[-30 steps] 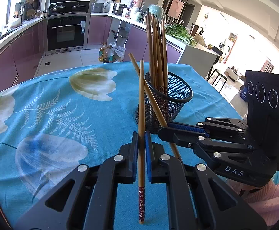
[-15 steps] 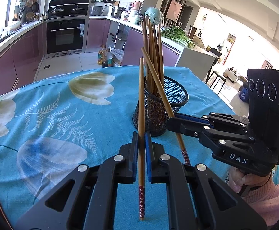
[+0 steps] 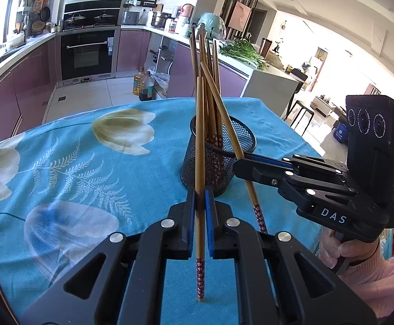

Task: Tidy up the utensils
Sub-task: 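Lift both chopsticks upright and carry them above the mesh cup, then lower both chopsticks into the mesh cup and open both grippers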

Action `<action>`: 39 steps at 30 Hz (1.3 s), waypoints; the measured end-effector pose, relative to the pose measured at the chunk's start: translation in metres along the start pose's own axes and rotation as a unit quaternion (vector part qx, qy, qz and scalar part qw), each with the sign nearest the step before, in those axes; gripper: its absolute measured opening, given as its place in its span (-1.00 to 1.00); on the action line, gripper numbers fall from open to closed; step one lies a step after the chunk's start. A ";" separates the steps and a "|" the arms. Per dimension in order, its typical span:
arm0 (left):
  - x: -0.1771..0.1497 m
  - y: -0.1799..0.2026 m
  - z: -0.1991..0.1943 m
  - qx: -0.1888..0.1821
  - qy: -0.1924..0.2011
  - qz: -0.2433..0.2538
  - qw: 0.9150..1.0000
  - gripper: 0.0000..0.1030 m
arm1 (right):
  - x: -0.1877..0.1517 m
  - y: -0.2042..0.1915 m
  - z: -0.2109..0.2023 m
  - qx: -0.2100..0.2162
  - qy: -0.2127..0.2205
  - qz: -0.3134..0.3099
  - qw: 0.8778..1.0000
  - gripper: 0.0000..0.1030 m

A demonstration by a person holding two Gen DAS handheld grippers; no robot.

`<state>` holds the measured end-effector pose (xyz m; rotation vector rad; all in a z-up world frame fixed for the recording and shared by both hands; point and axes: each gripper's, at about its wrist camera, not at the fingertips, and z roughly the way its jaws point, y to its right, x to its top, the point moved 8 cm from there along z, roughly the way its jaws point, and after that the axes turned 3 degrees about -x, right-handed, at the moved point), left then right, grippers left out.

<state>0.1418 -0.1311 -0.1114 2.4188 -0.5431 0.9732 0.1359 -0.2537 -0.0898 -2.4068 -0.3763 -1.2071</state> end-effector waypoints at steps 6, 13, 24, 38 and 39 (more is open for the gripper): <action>0.003 0.002 -0.002 -0.002 0.003 0.003 1.000 -0.85 | 0.002 0.001 -0.002 -0.001 0.006 0.000 1.000 -0.89; 0.007 0.004 -0.007 -0.006 0.009 0.006 1.000 -0.85 | 0.004 0.001 -0.005 -0.003 0.012 -0.002 1.000 -0.89; 0.019 0.008 -0.021 -0.021 0.029 0.009 0.999 -0.85 | 0.015 0.006 -0.014 -0.009 0.032 -0.007 0.999 -0.89; 0.034 0.014 -0.024 -0.016 0.036 0.022 0.999 -0.85 | 0.027 0.011 -0.015 -0.013 0.043 -0.008 0.999 -0.89; 0.035 0.015 -0.024 -0.015 0.036 0.023 0.999 -0.85 | 0.027 0.011 -0.015 -0.013 0.044 -0.009 0.999 -0.89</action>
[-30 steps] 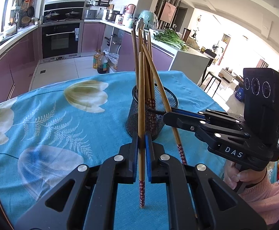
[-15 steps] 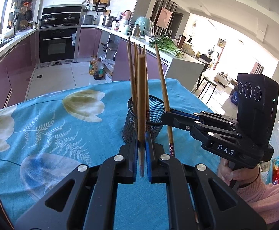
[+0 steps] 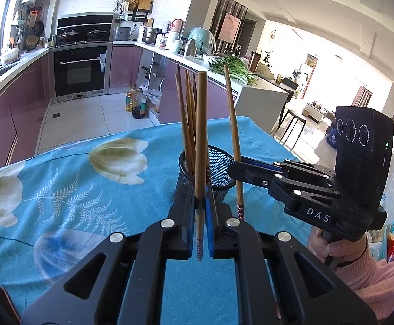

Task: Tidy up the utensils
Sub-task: 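Lower both chopsticks into the mesh cup and open both grippers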

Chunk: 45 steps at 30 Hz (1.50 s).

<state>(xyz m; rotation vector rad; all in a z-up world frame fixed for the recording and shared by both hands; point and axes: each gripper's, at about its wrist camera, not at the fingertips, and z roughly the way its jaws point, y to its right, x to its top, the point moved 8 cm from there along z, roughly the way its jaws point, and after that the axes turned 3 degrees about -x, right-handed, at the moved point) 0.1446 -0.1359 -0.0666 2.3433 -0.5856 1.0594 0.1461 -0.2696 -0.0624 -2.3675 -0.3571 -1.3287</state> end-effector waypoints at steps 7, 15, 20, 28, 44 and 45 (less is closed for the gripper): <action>0.005 0.002 -0.001 0.001 0.003 0.006 1.000 -0.85 | 0.005 0.000 -0.003 -0.004 0.010 -0.002 1.000 -0.88; 0.018 0.005 -0.009 0.001 0.015 0.016 1.000 -0.85 | 0.013 0.003 -0.007 -0.007 0.022 -0.001 1.000 -0.89; 0.029 0.008 -0.014 -0.004 0.026 0.021 0.999 -0.85 | 0.023 0.005 -0.012 -0.010 0.035 -0.002 0.999 -0.88; 0.054 0.018 -0.025 -0.013 0.052 0.030 0.998 -0.85 | 0.040 0.008 -0.015 -0.011 0.053 -0.003 0.999 -0.88; 0.094 0.028 -0.026 -0.019 0.087 0.039 0.995 -0.85 | 0.064 0.013 -0.007 -0.023 0.077 0.002 0.997 -0.88; 0.095 0.029 -0.024 -0.018 0.087 0.039 0.995 -0.85 | 0.065 0.013 -0.006 -0.024 0.077 0.003 0.997 -0.88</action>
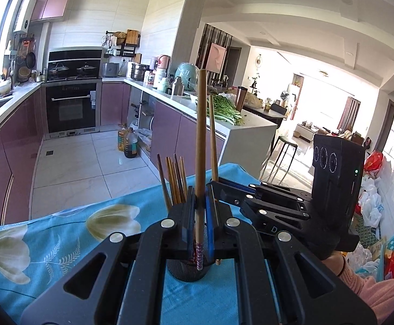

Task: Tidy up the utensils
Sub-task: 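Lower both chopsticks into the mesh cup and open both grippers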

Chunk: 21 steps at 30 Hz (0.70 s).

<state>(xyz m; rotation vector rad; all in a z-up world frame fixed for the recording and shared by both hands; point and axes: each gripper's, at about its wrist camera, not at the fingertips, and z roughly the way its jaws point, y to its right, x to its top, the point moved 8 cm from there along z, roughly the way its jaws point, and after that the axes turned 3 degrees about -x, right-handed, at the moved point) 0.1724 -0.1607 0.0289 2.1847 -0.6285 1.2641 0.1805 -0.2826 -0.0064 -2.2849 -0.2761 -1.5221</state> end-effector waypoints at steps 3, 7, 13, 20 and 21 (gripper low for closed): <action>0.001 0.001 0.006 0.003 -0.001 0.000 1.000 -0.85 | 0.002 -0.001 0.004 -0.004 0.002 -0.001 1.000 -0.88; -0.002 0.003 0.011 0.008 -0.005 0.002 1.000 -0.85 | 0.000 -0.001 0.010 -0.010 -0.002 0.001 1.000 -0.89; -0.008 0.014 0.018 0.012 -0.018 0.004 1.000 -0.85 | -0.005 0.003 0.019 -0.017 -0.010 0.009 1.000 -0.89; -0.012 0.018 0.027 0.013 -0.035 -0.002 0.999 -0.85 | -0.007 0.003 0.026 -0.021 -0.020 0.013 0.999 -0.89; -0.013 0.019 0.027 0.013 -0.037 -0.004 0.999 -0.85 | -0.008 0.003 0.026 -0.022 -0.020 0.014 0.999 -0.89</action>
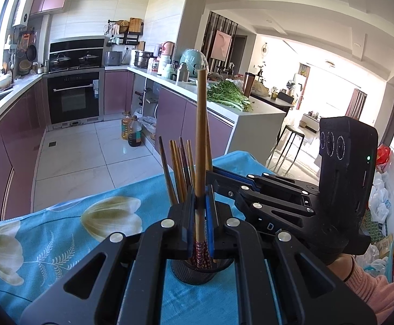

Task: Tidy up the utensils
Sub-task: 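Lower both chopsticks into the mesh cup and open both grippers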

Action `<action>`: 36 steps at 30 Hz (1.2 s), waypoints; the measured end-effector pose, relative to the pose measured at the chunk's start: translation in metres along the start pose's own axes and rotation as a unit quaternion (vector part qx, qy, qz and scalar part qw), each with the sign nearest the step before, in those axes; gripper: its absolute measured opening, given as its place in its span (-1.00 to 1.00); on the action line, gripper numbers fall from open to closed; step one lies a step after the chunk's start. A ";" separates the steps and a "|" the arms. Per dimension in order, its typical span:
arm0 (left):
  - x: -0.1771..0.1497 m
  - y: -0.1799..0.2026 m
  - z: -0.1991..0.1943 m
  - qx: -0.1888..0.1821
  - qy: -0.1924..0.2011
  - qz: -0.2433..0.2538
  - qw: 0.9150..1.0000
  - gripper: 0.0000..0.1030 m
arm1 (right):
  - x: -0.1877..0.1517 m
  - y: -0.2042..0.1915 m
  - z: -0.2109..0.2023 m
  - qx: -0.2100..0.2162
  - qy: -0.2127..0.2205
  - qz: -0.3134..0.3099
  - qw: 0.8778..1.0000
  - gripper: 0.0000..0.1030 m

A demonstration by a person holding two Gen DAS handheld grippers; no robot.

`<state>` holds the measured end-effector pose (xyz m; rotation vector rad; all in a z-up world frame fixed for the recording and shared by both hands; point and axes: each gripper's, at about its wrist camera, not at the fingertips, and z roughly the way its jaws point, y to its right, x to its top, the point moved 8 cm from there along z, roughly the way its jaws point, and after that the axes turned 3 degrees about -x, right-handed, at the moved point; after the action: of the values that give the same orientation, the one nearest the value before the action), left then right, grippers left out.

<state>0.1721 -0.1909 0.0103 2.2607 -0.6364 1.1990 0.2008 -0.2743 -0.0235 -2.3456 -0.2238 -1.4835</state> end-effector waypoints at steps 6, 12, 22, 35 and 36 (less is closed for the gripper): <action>-0.002 0.002 0.002 -0.001 -0.008 0.000 1.000 -0.85 | -0.002 0.002 0.003 -0.002 -0.004 0.001 1.000 -0.89; 0.000 0.002 0.006 0.002 -0.015 0.002 1.000 -0.85 | -0.003 0.005 0.005 -0.005 -0.006 0.000 1.000 -0.89; 0.000 -0.005 0.012 0.008 -0.029 0.003 1.000 -0.85 | -0.012 0.011 0.011 -0.007 -0.014 0.004 1.000 -0.89; -0.023 -0.012 0.043 0.007 -0.088 0.002 0.996 -0.83 | -0.043 0.018 0.026 -0.009 -0.057 0.012 0.998 -0.86; -0.025 -0.013 0.045 0.008 -0.090 0.000 0.996 -0.80 | -0.045 0.019 0.027 -0.010 -0.060 0.013 0.998 -0.84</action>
<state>0.1948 -0.2051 -0.0358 2.4003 -0.6958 1.0124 0.2100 -0.2792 -0.0779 -2.4462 -0.2086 -1.3399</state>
